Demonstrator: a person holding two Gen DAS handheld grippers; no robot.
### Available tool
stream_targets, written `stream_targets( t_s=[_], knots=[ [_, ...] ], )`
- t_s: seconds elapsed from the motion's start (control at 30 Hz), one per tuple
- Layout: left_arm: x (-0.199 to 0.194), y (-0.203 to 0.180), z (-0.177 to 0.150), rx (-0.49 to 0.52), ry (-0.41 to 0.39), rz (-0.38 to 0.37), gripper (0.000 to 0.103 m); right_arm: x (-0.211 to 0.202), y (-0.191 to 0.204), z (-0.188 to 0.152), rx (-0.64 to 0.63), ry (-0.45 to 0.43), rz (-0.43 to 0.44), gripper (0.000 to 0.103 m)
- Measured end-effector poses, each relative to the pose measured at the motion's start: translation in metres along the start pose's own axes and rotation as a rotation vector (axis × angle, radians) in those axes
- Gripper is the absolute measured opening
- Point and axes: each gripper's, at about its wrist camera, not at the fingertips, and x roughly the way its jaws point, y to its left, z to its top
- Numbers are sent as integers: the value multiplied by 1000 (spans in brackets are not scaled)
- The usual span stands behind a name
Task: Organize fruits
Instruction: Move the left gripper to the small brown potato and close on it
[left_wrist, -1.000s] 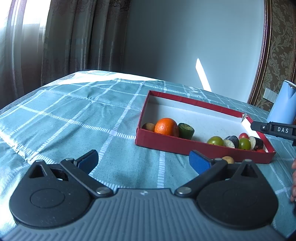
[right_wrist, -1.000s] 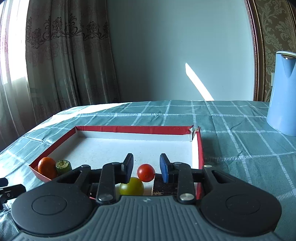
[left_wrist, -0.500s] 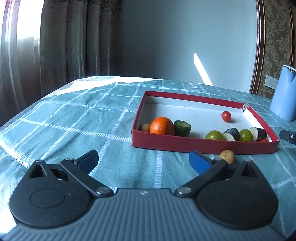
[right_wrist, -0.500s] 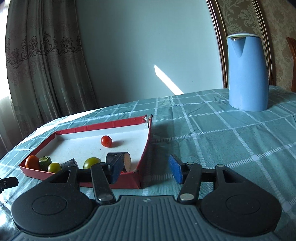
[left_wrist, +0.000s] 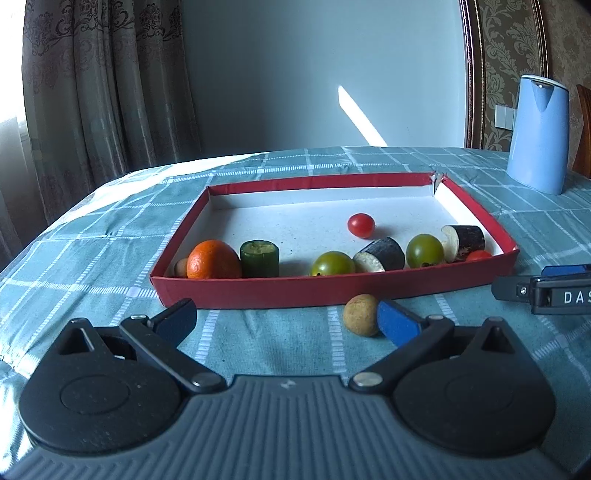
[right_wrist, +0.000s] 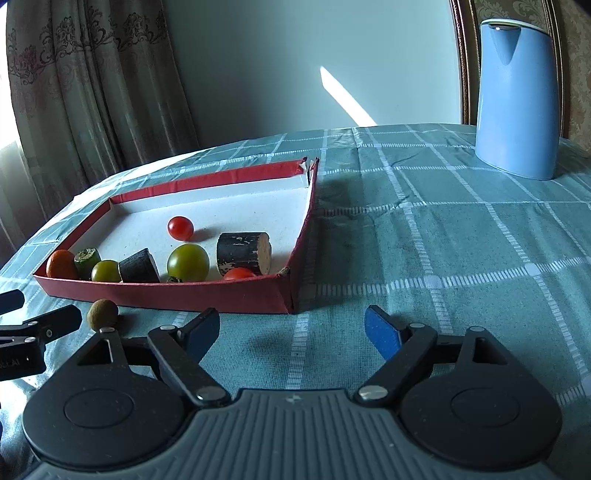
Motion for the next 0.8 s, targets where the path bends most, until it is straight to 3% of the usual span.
stream_targets(
  t_s=[0.4,0.47,0.6,0.67,0.8],
  knots=[
    [25,-16,7,2,85,-11,100,-1,-5,2,25,-3,24,88],
    [29,-16,7,1,105,-15,88,-1,-5,2,27,-3,25,88],
    [31,-9,6,-30,115,-52,79,-1,-5,3,30,-4,28,89],
    [30,-9,5,-29,109,-75,60,-1,-5,3,30,-4,29,89],
    [25,-11,2,-11,87,-106,34,-1,-5,3,35,-5,33,89]
  ],
)
